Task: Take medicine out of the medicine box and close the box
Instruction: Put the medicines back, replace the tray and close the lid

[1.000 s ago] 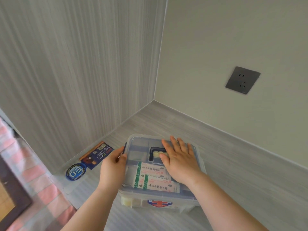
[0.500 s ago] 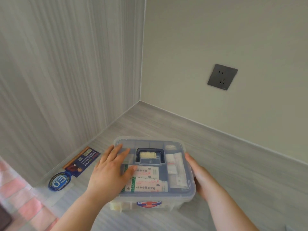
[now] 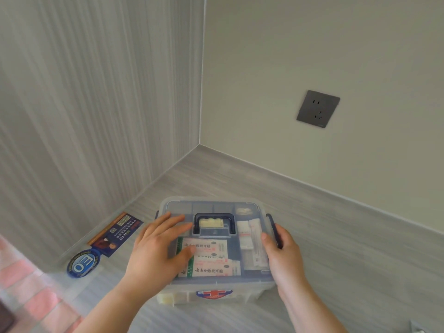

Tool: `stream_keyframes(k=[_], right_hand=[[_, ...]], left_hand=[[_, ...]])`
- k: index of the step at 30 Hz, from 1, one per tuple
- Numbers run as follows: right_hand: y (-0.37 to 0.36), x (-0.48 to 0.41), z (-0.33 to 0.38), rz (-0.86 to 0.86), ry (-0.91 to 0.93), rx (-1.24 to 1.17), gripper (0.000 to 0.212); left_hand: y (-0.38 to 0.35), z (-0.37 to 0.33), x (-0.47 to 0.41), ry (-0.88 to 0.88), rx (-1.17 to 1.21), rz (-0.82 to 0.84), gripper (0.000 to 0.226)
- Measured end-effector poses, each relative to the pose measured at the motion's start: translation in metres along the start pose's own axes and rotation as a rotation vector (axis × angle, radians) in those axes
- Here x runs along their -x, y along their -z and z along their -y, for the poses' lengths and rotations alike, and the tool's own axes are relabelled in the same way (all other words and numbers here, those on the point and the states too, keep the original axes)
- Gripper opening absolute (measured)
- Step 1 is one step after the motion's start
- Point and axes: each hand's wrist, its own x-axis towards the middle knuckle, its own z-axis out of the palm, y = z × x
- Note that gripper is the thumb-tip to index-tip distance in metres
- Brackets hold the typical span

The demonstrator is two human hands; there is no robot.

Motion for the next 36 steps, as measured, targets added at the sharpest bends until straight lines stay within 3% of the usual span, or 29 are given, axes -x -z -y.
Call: stream_keyframes(k=[6,9,15,20,27,36], right_hand=[[-0.009,-0.02,0.004,0.085,0.057,0.019,0.024],[-0.016,-0.036,0.011,0.112,0.077,0.079,0.024],[-0.035,-0.095,0.037,0.157,0.106,0.209,0.027],[-0.075,-0.121,0.045,0.007,0.036,0.164,0.048],[-0.118,-0.15,0.035,0.166,0.133,0.129,0.06],[-0.159,-0.219,0.053,0.236,0.15,0.158,0.06]], left_hand=[[0.001,-0.004,0.003,-0.002,0.004,-0.044,0.038],[0.001,-0.009,0.001,-0.016,-0.022,-0.064,0.047],[-0.009,-0.009,-0.014,-0.397,-0.23,0.04,0.047],[-0.029,-0.027,-0.052,-0.266,-0.341,-0.022,0.048],[-0.046,-0.022,-0.119,-0.135,-0.418,-0.109,0.043],[-0.061,-0.015,-0.183,-0.026,-0.476,-0.196,0.037]])
